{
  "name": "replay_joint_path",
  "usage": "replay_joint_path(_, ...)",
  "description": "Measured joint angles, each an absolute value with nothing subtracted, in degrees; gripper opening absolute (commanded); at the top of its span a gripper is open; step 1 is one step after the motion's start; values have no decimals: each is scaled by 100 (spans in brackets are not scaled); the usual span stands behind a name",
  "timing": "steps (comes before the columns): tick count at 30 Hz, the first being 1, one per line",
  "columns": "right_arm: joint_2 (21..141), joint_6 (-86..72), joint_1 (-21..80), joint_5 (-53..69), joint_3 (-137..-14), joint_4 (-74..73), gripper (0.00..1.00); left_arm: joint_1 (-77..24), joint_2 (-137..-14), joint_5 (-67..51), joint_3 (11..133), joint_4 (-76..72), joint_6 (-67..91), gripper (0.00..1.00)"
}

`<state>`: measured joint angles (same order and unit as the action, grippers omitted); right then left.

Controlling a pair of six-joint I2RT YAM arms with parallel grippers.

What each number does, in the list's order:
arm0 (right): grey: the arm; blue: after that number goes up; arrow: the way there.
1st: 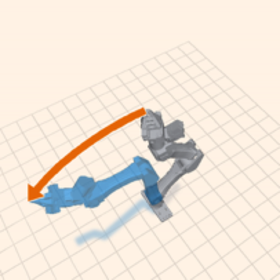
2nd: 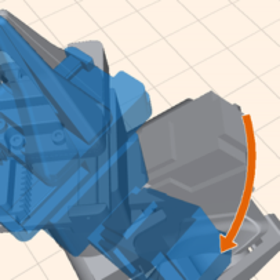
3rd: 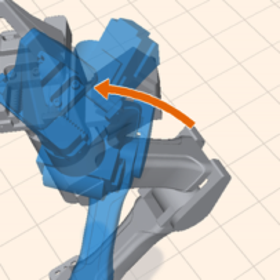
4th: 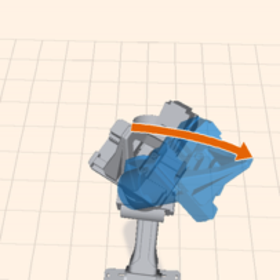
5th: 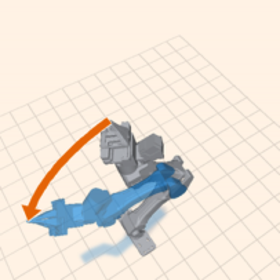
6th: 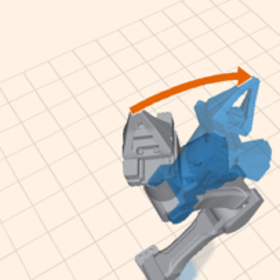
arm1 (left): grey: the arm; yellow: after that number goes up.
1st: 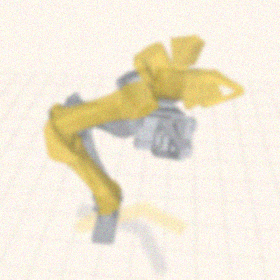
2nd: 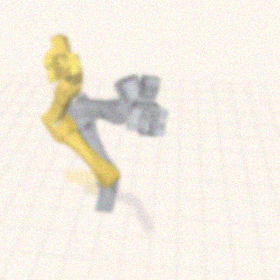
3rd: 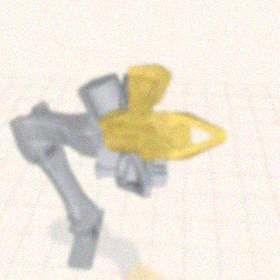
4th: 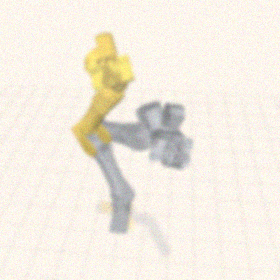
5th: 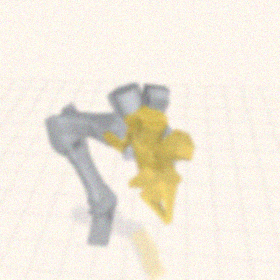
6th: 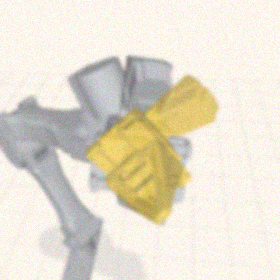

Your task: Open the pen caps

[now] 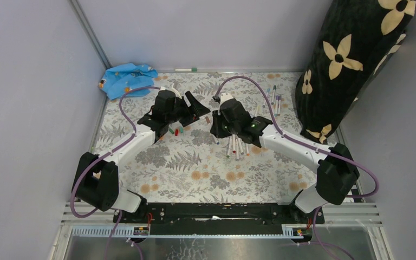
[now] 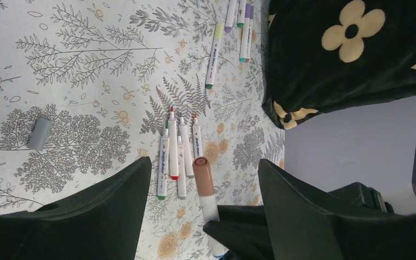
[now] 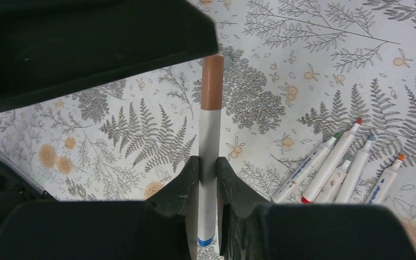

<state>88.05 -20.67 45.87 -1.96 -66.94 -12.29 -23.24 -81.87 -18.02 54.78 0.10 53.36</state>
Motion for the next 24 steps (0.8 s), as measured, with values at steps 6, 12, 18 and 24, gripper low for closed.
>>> replay_joint_path(6,8792,-2134,4783,-185,-6694,-1177,0,-2324,-8187,-1874,5395,-56,5459,79)
replay_joint_path(12,8790,-2150,4910,-185,-6696,-1164,0,-2324,-8187,-1909,5387,-58,5540,77)
replay_joint_path(18,8792,-2150,4941,-187,-6718,-1140,0,-2327,-8189,-1946,5363,-102,5607,69)
replay_joint_path(24,8792,-2150,4956,-187,-6829,-1127,0,-2327,-8191,-2051,5229,-152,5693,62)
